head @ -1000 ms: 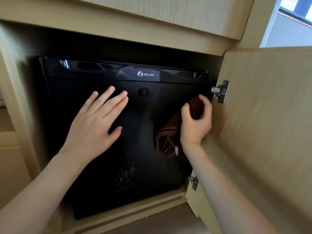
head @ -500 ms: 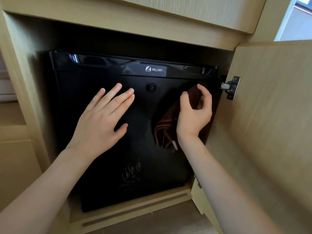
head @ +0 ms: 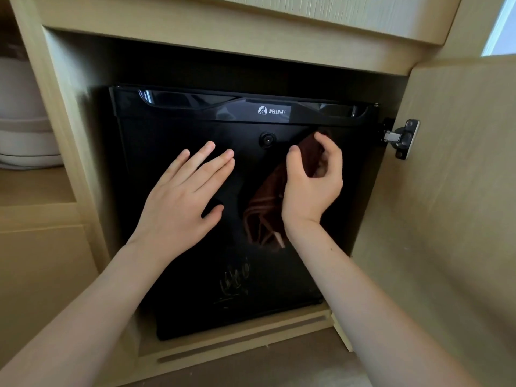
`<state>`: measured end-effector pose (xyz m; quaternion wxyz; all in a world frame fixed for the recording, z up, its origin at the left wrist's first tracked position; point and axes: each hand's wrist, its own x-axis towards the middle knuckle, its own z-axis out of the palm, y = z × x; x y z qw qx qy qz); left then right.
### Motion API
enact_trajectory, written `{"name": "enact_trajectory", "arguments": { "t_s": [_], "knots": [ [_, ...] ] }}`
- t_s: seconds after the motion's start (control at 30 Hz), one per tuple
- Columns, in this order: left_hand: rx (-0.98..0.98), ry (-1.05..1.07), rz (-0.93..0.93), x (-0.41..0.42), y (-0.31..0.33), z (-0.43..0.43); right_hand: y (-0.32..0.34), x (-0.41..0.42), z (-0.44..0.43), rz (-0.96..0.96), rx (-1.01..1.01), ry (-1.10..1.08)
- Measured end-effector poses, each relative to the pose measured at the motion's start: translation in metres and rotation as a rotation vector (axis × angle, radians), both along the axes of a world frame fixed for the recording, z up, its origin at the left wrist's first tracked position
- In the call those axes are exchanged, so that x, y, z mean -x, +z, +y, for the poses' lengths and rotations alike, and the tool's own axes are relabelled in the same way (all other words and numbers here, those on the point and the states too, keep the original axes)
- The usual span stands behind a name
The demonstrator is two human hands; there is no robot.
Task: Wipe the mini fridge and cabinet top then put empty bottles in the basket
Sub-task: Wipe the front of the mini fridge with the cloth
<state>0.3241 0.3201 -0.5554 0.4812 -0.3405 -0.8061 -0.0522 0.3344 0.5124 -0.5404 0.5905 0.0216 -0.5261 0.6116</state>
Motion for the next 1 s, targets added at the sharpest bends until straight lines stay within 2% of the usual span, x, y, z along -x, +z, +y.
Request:
{"name": "enact_trajectory", "arguments": {
  "t_s": [0.1, 0.2, 0.3, 0.5, 0.6, 0.77, 0.83, 1.0],
  "knots": [
    [0.016, 0.004, -0.009, -0.001, 0.001, -0.003, -0.029, -0.007, -0.010, -0.067, -0.061, 0.002],
    [0.034, 0.007, -0.015, -0.003, 0.001, -0.006, -0.072, -0.019, -0.003, -0.212, -0.166, 0.036],
    [0.051, 0.014, -0.018, -0.004, 0.001, -0.009, -0.076, -0.025, -0.003, -0.292, -0.164, 0.045],
    [0.045, 0.007, -0.032, -0.005, 0.001, -0.009, 0.002, -0.006, -0.020, -0.027, -0.090, 0.043],
    [0.065, 0.018, -0.028, -0.004, 0.002, -0.011, -0.013, -0.008, -0.031, -0.042, -0.090, 0.070],
    [0.086, 0.028, -0.029, -0.008, 0.003, -0.017, -0.080, -0.028, -0.016, -0.258, -0.242, 0.115],
    [0.088, 0.034, -0.029, -0.009, 0.003, -0.018, -0.073, -0.027, -0.015, -0.265, -0.232, 0.089],
    [0.070, 0.025, -0.017, -0.009, 0.003, -0.016, -0.003, -0.007, -0.014, -0.066, -0.183, 0.000]
  ]
}}
